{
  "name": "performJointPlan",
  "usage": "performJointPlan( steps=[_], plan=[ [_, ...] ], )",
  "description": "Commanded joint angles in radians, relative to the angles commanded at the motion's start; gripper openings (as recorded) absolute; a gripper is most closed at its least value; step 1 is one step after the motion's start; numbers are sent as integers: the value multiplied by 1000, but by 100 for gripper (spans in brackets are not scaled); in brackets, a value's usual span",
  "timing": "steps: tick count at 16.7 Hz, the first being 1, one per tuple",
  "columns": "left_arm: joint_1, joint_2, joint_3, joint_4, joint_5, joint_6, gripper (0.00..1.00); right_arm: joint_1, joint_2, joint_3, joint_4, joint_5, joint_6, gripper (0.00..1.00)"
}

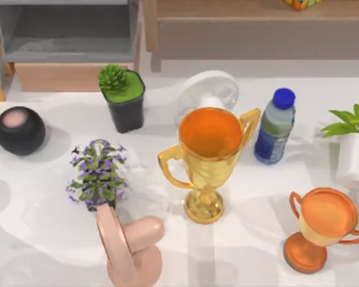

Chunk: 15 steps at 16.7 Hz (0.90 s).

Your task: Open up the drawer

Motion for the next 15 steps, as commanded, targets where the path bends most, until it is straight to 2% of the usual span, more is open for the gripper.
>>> performJointPlan(
  steps=[8,15],
  plan=[
    [85,-96,-228,122,85,3,0,0,0,0,0,0,0,100],
    [94,-107,-255,143,99,7,0,0,0,0,0,0,0,100]
  ],
)
